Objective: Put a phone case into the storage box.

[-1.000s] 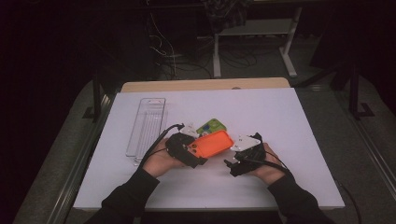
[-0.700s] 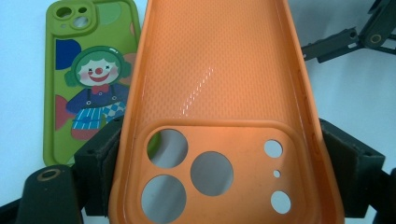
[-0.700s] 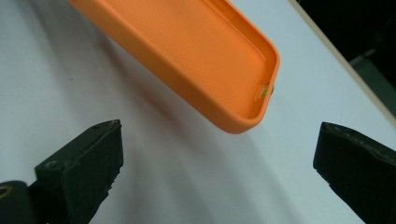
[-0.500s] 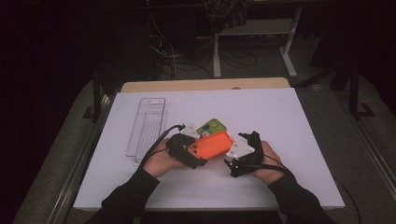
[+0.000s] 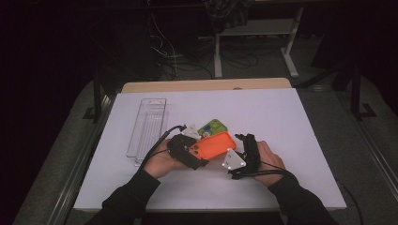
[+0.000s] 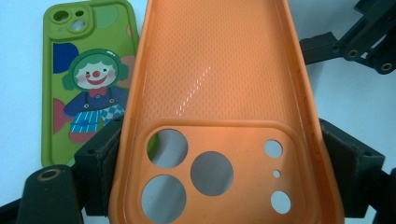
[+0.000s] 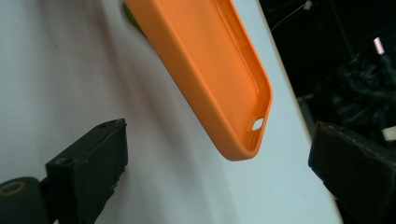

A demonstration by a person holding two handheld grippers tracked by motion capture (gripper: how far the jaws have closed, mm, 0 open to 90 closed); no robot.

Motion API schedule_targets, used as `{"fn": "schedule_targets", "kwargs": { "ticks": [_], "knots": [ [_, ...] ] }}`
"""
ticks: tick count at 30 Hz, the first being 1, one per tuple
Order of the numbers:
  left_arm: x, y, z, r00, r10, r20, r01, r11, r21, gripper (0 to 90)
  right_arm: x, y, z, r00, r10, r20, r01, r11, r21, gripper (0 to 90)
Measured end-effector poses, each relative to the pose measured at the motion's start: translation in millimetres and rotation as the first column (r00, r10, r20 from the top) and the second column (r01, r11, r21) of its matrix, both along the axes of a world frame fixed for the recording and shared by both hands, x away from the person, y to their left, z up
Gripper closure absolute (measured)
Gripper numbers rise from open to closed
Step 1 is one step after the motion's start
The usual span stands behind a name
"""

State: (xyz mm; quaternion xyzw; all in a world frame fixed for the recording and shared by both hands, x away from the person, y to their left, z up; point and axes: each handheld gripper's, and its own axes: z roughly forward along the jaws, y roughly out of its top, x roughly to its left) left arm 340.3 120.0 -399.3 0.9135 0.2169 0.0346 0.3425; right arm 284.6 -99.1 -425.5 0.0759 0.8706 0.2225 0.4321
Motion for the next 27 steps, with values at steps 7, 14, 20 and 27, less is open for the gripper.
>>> {"fn": "schedule_targets", "kwargs": {
  "ticks": [7, 14, 20, 27],
  "knots": [
    [0.6, 0.4, -0.3, 1.0, -0.009, 0.0, 0.009, 0.9999, 0.012, 15.8, -3.7, 4.7, -3.3, 0.9975, 0.021, 0.068, -0.017, 0.998, -0.058, 4.3],
    [0.0, -0.7, -0.9, 1.0, -0.009, -0.003, 0.009, 0.9999, 0.007, 15.9, -6.6, 8.5, -5.6, 0.9895, 0.055, 0.134, -0.041, 0.994, -0.102, 5.4],
    [0.0, -0.6, -0.7, 0.9999, -0.016, 0.002, 0.016, 0.9998, 0.011, 15.8, -8.4, 12.8, -8.4, 0.9832, 0.091, 0.158, -0.07, 0.988, -0.135, 6.3],
    [0.5, 0.1, -0.3, 0.9999, -0.01, 0.001, 0.01, 0.9999, 0.011, 15.8, -15.5, 20.3, -8.3, 0.9661, 0.112, 0.233, -0.075, 0.984, -0.163, 12.9]
  ]
}}
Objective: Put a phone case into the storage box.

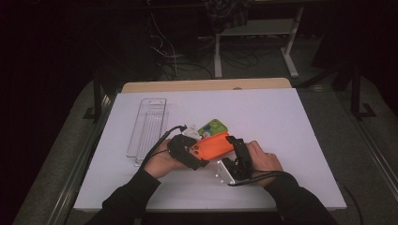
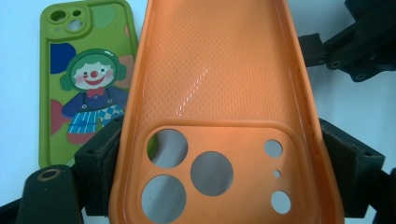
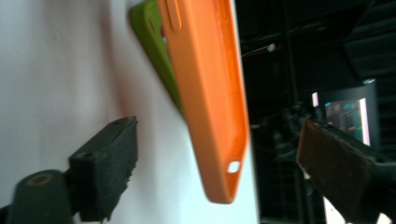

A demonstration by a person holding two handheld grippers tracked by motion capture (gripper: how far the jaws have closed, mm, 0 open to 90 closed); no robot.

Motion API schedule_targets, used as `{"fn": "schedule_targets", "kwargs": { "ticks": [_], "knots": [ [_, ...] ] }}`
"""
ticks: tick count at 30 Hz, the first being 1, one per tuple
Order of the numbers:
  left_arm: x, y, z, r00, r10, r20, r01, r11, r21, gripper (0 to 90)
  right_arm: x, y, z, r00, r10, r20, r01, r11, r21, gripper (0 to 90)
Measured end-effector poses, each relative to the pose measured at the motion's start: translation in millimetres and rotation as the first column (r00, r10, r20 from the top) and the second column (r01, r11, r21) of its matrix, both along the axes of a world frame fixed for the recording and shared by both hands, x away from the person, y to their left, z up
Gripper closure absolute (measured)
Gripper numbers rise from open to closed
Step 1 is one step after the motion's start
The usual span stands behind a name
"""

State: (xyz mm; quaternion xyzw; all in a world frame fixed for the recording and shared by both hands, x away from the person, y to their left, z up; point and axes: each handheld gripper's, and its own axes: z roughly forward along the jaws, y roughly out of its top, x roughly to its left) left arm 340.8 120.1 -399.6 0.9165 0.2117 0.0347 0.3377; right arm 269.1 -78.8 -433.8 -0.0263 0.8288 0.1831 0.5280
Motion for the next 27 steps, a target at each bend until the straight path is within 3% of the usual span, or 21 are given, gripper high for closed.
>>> {"fn": "schedule_targets", "kwargs": {
  "ticks": [2, 4, 10, 20, 22, 27],
  "knots": [
    [0.1, 0.4, 0.4, 1.0, 0.0, 0.003, 0.0, 1.0, 0.0, 15.9, -1.2, 2.5, 0.4, 0.9998, 0.008, 0.017, -0.008, 1.0, -0.009, 15.4],
    [0.2, 0.7, 0.8, 1.0, 0.0, 0.004, 0.0, 1.0, -0.002, 15.8, -0.4, 4.3, -0.3, 0.9971, 0.046, 0.061, -0.043, 0.998, -0.052, 18.3],
    [-0.1, 0.4, 0.8, 1.0, -0.001, 0.001, 0.001, 1.0, -0.001, 15.9, -0.7, 8.1, -6.6, 0.9925, 0.071, 0.099, -0.06, 0.992, -0.11, 30.3],
    [-0.1, 1.1, 1.4, 1.0, -0.005, 0.003, 0.005, 1.0, -0.004, 15.9, -1.8, 8.7, -8.6, 0.994, 0.07, 0.085, -0.058, 0.99, -0.131, 47.1],
    [0.0, 1.3, 1.5, 1.0, -0.003, 0.002, 0.003, 1.0, -0.005, 15.8, -2.7, 8.9, -9.2, 0.9924, 0.079, 0.094, -0.066, 0.988, -0.138, 53.3],
    [0.0, 1.3, 1.5, 1.0, -0.005, 0.002, 0.005, 1.0, -0.006, 15.9, -3.0, 9.1, -10.2, 0.9908, 0.087, 0.103, -0.072, 0.987, -0.145, 58.7]
  ]
}}
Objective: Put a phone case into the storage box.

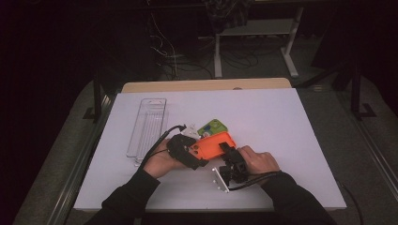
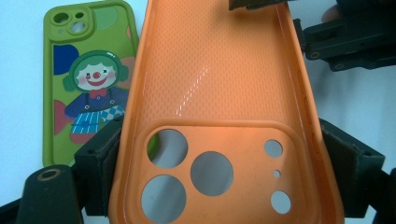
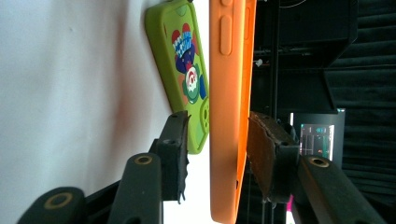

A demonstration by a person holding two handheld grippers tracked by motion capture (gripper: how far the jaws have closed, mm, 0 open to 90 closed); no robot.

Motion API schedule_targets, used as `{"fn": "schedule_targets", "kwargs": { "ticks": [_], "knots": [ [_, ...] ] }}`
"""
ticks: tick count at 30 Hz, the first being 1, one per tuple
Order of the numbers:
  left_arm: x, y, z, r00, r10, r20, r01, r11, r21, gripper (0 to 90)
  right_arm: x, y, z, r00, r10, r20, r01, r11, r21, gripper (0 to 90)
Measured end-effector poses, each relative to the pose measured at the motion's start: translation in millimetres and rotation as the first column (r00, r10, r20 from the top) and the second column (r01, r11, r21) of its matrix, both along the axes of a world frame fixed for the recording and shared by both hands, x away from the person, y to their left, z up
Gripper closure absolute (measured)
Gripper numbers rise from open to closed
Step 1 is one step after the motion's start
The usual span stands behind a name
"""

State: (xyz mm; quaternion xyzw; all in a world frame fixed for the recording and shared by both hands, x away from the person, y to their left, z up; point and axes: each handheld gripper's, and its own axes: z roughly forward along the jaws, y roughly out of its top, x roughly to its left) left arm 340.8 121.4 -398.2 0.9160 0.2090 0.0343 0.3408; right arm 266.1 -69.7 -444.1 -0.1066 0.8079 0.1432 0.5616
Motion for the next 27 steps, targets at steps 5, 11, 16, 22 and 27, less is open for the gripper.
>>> {"fn": "schedule_targets", "kwargs": {
  "ticks": [5, 11, 16, 22, 27],
  "knots": [
    [0.1, 0.1, -0.1, 1.0, -0.001, 0.0, 0.001, 1.0, -0.001, 15.9, -0.9, 0.6, -0.1, 1.0, 0.001, 0.0, -0.001, 1.0, -0.009, 67.0],
    [-0.1, -0.3, -0.5, 1.0, -0.003, -0.001, 0.003, 1.0, -0.002, 15.8, -1.7, 1.0, 0.1, 1.0, 0.004, 0.002, -0.004, 1.0, -0.016, 75.7],
    [-1.2, -1.5, -2.0, 1.0, 0.001, 0.003, -0.001, 1.0, -0.006, 15.4, -2.3, 1.4, 0.1, 1.0, 0.005, 0.001, -0.005, 1.0, -0.022, 77.6],
    [-2.2, 0.1, -1.0, 0.9997, -0.011, 0.02, 0.012, 0.9996, -0.024, 10.1, -2.3, 0.6, 1.3, 0.9999, 0.007, 0.012, -0.007, 1.0, -0.018, 77.7],
    [-1.1, 3.4, 0.3, 0.9997, -0.019, 0.015, 0.019, 0.9994, -0.03, 0.0, -0.5, -3.7, 4.9, 0.9999, -0.017, 0.001, 0.017, 1.0, -0.012, 77.7]
  ]
}}
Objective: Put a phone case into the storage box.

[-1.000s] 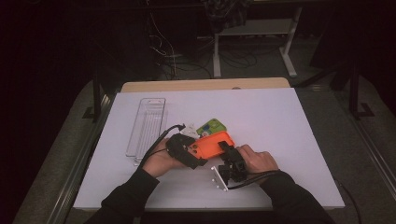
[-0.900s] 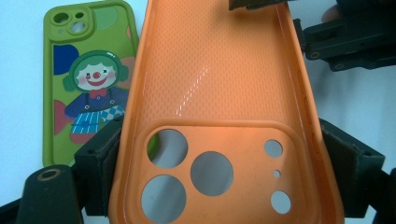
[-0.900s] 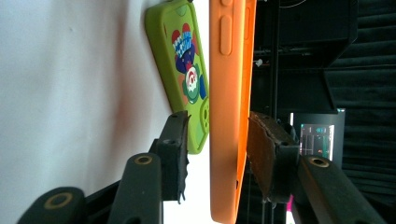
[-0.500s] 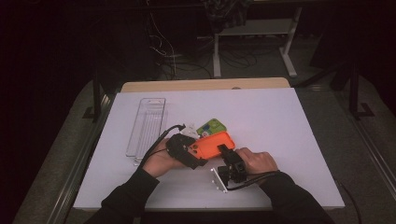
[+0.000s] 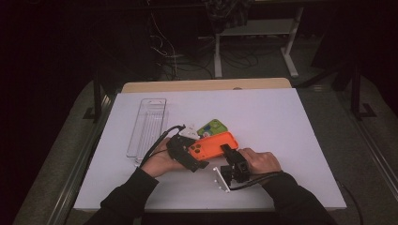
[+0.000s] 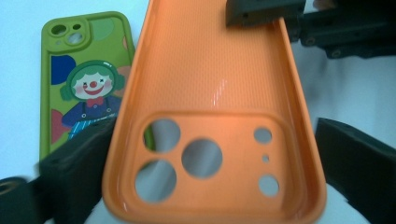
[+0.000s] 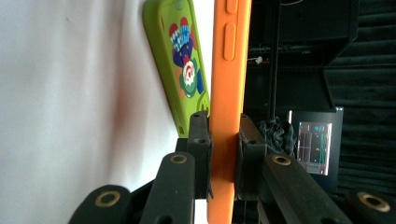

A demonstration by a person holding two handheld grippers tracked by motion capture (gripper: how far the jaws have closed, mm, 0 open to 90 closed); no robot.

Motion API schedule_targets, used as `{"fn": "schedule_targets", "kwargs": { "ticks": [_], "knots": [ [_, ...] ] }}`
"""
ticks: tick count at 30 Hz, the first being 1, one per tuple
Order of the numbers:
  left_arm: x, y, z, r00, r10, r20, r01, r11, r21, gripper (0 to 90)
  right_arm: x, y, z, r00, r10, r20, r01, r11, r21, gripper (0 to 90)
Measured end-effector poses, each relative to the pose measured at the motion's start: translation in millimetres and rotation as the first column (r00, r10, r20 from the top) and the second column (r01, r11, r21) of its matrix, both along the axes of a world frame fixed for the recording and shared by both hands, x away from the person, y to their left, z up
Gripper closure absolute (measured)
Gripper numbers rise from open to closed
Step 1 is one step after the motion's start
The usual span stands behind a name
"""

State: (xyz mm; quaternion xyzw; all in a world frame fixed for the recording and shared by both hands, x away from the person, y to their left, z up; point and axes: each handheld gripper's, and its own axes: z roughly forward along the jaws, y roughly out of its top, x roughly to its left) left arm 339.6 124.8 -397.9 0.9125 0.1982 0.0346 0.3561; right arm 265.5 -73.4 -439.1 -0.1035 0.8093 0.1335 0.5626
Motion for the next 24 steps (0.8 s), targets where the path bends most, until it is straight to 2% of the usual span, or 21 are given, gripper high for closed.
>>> {"fn": "schedule_targets", "kwargs": {
  "ticks": [2, 3, 4, 5, 7, 9, 12, 13, 14, 15, 17, 21, 22, 24],
  "knots": [
    [-0.4, 0.8, -0.1, 0.9998, 0.012, -0.015, -0.012, 0.9998, -0.013, 0.0, 0.8, -2.0, 1.1, 1.0, -0.009, -0.001, 0.009, 1.0, 0.004, 77.8],
    [0.8, 2.5, 0.8, 1.0, 0.001, -0.009, -0.001, 1.0, -0.007, 0.0, 1.2, -2.6, 1.8, 1.0, -0.009, -0.002, 0.009, 1.0, 0.0, 77.7],
    [-0.1, 2.4, 1.0, 0.9998, 0.016, -0.013, -0.016, 0.9996, -0.025, 0.0, 1.9, -4.1, 2.8, 0.9999, -0.008, -0.007, 0.008, 1.0, -0.025, 77.8],
    [0.9, 4.0, 2.1, 1.0, 0.005, -0.005, -0.005, 0.9999, -0.013, 0.0, 2.9, -4.9, 2.6, 0.9999, -0.008, -0.01, 0.008, 1.0, -0.016, 77.8],
    [0.3, 4.6, 2.2, 0.9997, 0.021, -0.015, -0.021, 0.9994, -0.029, 0.0, 3.9, -7.1, 2.9, 0.9997, -0.018, -0.014, 0.018, 1.0, -0.008, 77.8],
    [1.3, 6.2, 2.8, 0.9999, 0.015, -0.008, -0.015, 0.9998, -0.015, 0.0, 5.2, -9.2, 4.7, 0.9992, -0.031, -0.024, 0.031, 1.0, 0.0, 77.8],
    [1.2, 6.6, 1.9, 0.9996, 0.029, -0.003, -0.029, 0.9993, -0.025, 0.0, 7.3, -13.3, 6.3, 0.9977, -0.051, -0.046, 0.052, 0.998, 0.032, 77.7],
    [1.3, 6.9, 1.7, 0.9996, 0.027, 0.002, -0.027, 0.9994, -0.021, 0.0, 7.9, -14.5, 7.3, 0.9972, -0.057, -0.049, 0.059, 0.997, 0.044, 77.7],
    [2.4, 8.2, 2.7, 0.9999, 0.008, 0.01, -0.008, 1.0, 0.005, 0.0, 9.0, -15.7, 8.7, 0.9969, -0.059, -0.052, 0.061, 0.997, 0.054, 77.8],
    [1.9, 8.0, 2.6, 0.9999, 0.011, 0.006, -0.011, 0.9999, 0.002, 0.0, 8.5, -16.5, 8.2, 0.9943, -0.075, -0.077, 0.08, 0.994, 0.068, 77.7],
    [1.8, 7.9, 2.3, 0.9998, 0.016, 0.006, -0.016, 0.9999, 0.0, 0.0, 9.8, -18.8, 10.5, 0.9925, -0.078, -0.094, 0.087, 0.992, 0.095, 77.7],
    [1.5, 7.8, 1.4, 0.9997, 0.019, 0.017, -0.019, 0.9998, -0.003, 0.0, 12.0, -21.8, 13.6, 0.9885, -0.086, -0.124, 0.105, 0.982, 0.155, 77.8],
    [1.4, 8.0, 1.2, 0.9996, 0.02, 0.018, -0.02, 0.9998, 0.002, 0.0, 12.7, -22.8, 14.0, 0.9853, -0.089, -0.145, 0.116, 0.976, 0.186, 77.8],
    [0.6, 7.1, 0.3, 0.9995, 0.031, 0.01, -0.031, 0.9995, -0.008, 0.0, 14.6, -24.4, 15.0, 0.9802, -0.091, -0.176, 0.129, 0.968, 0.214, 77.7]
  ]
}}
